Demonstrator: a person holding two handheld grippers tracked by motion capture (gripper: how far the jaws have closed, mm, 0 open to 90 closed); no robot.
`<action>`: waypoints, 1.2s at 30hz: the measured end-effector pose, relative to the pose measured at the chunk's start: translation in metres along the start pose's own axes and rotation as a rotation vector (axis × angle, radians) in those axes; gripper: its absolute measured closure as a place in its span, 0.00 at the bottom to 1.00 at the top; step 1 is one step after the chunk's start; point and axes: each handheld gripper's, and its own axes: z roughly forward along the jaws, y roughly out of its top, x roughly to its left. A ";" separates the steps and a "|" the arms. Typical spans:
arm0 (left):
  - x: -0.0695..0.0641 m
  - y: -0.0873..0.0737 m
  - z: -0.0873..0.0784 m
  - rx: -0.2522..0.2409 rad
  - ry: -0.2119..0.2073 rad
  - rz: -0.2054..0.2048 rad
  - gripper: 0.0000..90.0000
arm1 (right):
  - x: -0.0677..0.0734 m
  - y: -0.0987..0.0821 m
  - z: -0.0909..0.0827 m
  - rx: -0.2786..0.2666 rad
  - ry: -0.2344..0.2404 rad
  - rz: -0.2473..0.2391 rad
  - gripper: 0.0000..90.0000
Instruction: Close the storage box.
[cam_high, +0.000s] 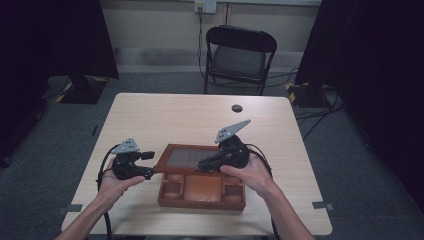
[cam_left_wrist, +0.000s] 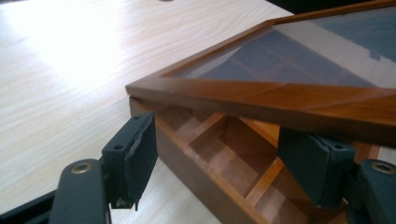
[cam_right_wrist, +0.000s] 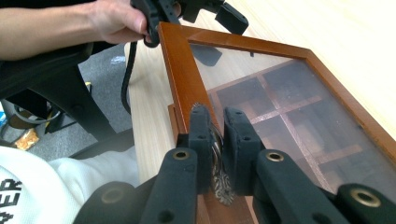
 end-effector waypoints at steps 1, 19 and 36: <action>0.002 -0.002 0.000 0.013 0.007 0.005 0.31 | 0.001 0.000 0.000 0.002 -0.001 0.003 0.92; 0.020 -0.005 -0.007 -0.008 0.095 -0.056 0.31 | 0.011 -0.018 0.015 0.045 -0.008 -0.015 0.92; 0.020 -0.004 -0.008 -0.014 0.095 -0.051 0.31 | 0.016 -0.039 0.033 0.090 -0.004 -0.032 0.92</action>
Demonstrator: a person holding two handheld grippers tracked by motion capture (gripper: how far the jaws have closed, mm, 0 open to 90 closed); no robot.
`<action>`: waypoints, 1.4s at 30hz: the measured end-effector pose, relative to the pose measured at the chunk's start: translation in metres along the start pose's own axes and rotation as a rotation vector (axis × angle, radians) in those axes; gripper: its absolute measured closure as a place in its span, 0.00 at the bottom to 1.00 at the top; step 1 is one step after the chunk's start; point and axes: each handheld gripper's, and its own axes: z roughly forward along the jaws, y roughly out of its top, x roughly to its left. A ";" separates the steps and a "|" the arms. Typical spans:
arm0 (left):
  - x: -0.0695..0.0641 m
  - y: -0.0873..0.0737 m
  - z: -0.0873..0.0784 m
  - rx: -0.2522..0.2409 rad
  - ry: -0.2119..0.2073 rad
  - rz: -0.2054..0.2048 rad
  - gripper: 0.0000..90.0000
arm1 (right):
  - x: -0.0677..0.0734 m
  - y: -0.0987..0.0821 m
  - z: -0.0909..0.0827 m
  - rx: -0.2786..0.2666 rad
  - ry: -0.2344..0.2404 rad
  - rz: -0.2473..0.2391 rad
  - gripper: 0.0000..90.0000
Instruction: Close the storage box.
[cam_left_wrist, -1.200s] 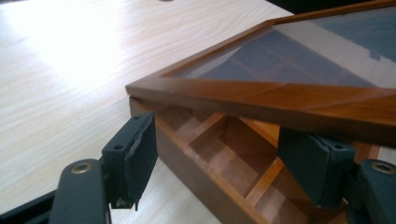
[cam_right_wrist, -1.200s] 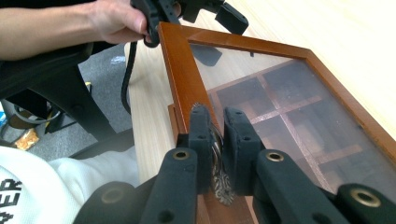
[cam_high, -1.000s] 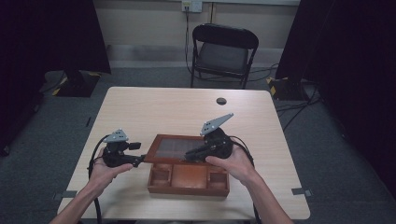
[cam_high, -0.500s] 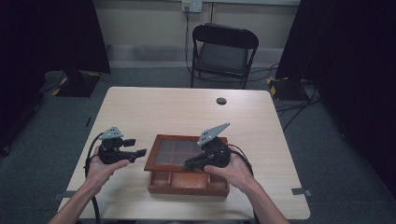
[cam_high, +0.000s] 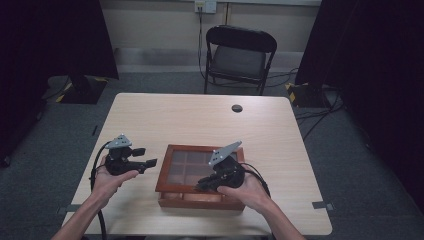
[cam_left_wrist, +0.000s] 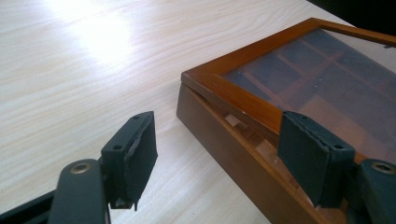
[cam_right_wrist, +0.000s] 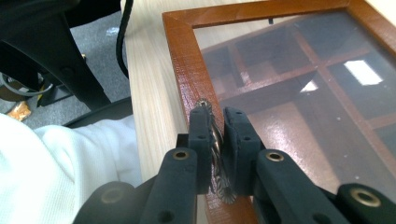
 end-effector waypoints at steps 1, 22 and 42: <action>0.000 0.000 0.000 -0.002 -0.001 -0.006 0.31 | 0.000 -0.002 0.001 0.005 0.003 0.007 0.92; -0.002 -0.002 0.003 0.014 -0.010 0.005 0.32 | -0.001 -0.019 0.029 0.101 0.005 0.000 0.92; 0.003 -0.002 0.004 0.022 0.012 -0.038 0.23 | -0.029 -0.027 -0.014 -0.069 -0.163 0.152 0.36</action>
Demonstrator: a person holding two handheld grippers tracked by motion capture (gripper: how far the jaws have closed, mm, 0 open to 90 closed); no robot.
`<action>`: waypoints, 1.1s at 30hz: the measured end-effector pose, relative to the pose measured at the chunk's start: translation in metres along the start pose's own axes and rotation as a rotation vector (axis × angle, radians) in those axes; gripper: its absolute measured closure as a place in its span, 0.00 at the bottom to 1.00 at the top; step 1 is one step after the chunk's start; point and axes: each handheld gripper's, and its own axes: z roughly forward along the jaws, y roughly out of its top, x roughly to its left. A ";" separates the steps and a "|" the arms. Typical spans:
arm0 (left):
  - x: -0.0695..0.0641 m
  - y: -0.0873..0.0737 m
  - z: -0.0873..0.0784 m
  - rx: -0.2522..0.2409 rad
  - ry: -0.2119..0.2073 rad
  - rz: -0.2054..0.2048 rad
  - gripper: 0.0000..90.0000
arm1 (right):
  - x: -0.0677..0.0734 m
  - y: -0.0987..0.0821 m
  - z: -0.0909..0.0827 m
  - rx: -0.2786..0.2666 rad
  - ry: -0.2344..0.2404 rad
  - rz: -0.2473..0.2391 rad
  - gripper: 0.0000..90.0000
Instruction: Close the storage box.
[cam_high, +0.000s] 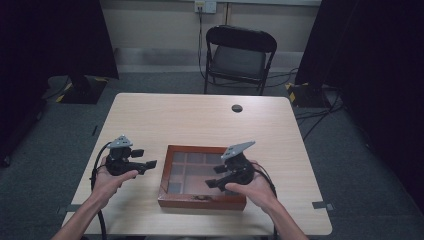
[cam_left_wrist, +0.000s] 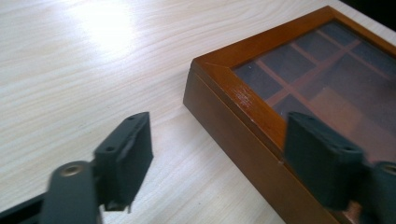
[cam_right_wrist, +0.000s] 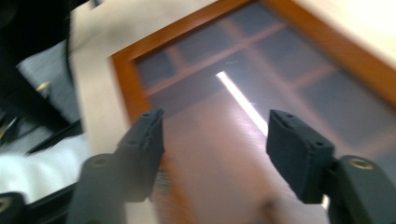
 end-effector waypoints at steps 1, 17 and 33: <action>-0.001 0.001 0.000 0.002 0.006 0.005 0.23 | -0.004 -0.001 -0.005 0.005 -0.030 0.022 0.31; 0.019 -0.010 0.021 0.173 0.152 0.006 0.19 | -0.088 -0.078 -0.057 -0.035 -0.544 0.365 0.17; 0.037 -0.037 0.043 0.231 0.278 0.024 0.09 | -0.108 -0.132 -0.027 -0.053 -0.730 0.419 0.00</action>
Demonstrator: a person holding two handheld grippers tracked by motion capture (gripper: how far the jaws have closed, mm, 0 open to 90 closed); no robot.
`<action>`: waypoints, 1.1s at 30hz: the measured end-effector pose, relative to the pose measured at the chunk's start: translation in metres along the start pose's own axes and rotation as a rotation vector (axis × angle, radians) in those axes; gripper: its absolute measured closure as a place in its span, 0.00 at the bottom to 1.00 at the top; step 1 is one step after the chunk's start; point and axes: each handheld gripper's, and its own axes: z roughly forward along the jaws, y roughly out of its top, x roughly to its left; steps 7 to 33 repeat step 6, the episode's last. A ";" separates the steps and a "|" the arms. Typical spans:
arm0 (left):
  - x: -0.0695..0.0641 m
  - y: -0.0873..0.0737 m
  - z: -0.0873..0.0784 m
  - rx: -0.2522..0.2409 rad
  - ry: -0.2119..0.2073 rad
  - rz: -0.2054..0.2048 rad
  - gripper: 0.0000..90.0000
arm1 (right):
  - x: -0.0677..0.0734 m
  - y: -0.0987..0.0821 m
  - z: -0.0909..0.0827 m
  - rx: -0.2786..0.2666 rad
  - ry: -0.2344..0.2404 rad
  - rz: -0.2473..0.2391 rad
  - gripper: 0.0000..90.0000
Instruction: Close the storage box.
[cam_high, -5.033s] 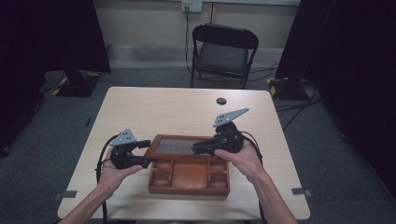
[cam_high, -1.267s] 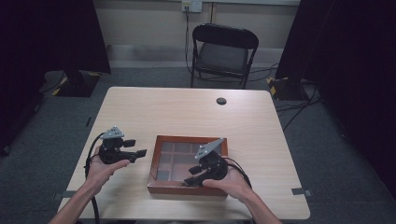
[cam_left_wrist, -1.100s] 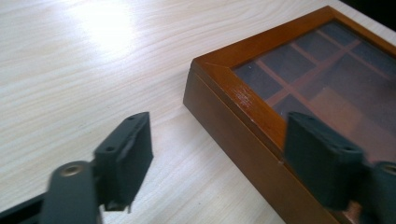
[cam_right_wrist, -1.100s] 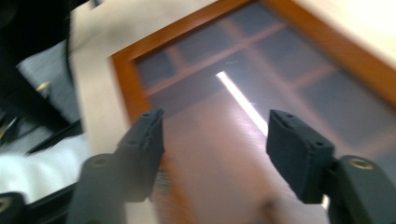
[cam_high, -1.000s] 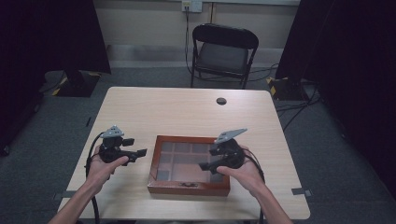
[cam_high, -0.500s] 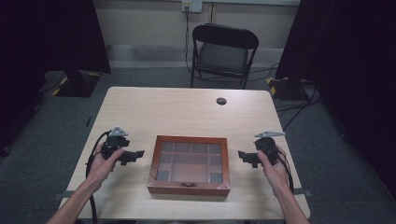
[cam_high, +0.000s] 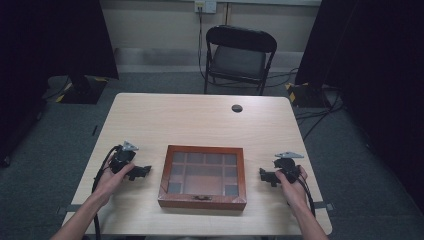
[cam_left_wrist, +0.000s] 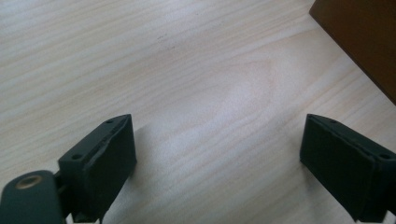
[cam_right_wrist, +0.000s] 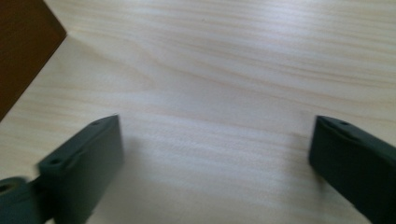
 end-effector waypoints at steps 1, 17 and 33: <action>0.000 -0.002 0.002 -0.025 -0.001 -0.008 0.07 | -0.001 -0.001 0.001 -0.013 0.000 -0.001 0.00; 0.001 -0.009 0.005 -0.088 -0.003 0.003 0.00 | 0.000 -0.001 0.001 -0.013 -0.001 0.000 0.00; 0.001 -0.009 0.005 -0.088 -0.003 0.003 0.00 | 0.000 -0.001 0.001 -0.013 -0.001 0.000 0.00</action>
